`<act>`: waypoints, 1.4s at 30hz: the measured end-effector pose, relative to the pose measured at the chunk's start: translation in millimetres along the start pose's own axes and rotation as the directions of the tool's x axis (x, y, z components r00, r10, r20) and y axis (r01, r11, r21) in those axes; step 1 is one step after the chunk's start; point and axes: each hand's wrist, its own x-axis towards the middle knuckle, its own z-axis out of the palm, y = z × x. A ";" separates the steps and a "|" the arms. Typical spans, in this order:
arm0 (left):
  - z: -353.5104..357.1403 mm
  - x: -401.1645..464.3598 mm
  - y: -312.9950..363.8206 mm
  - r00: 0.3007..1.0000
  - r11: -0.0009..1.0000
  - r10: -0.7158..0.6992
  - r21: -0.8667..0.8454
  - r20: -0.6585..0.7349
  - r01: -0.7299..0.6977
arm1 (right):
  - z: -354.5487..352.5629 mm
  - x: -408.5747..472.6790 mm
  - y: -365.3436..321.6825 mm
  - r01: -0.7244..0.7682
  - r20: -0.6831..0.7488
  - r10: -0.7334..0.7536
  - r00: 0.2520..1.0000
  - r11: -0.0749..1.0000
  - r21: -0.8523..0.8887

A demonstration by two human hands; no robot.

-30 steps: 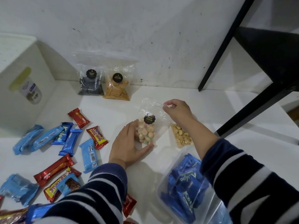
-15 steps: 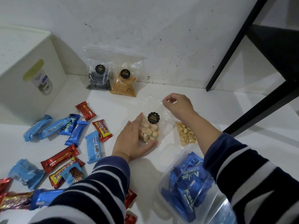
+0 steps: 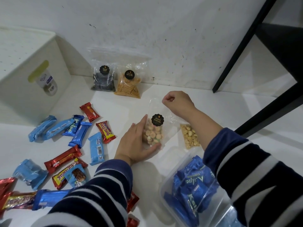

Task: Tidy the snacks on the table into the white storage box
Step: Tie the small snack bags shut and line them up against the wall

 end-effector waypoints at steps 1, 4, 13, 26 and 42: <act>0.1 -0.3 -0.1 1.000 1.000 0.003 0.001 -0.002 -0.003 | 0.3 1.2 -1.5 -0.012 -0.002 0.012 1.000 1.000 -0.006; -0.1 -0.5 1.0 1.000 1.000 0.010 -0.001 -0.002 -0.010 | 1.9 3.7 -1.9 -0.024 0.021 0.025 0.999 0.999 -0.043; -0.2 0.4 0.9 1.000 1.000 0.021 0.001 -0.001 -0.021 | 5.0 6.1 -16.0 0.018 0.040 -0.014 0.999 0.995 -0.094; -1.5 1.0 1.9 0.998 0.998 0.066 0.003 -0.014 -0.066 | 12.3 10.4 -23.9 0.026 0.066 -0.020 0.998 0.995 -0.092; 0.3 2.1 -2.1 0.998 0.998 0.052 -0.029 -0.041 -0.053 | -14.8 0.7 -5.8 0.002 0.114 0.018 0.993 0.985 -0.170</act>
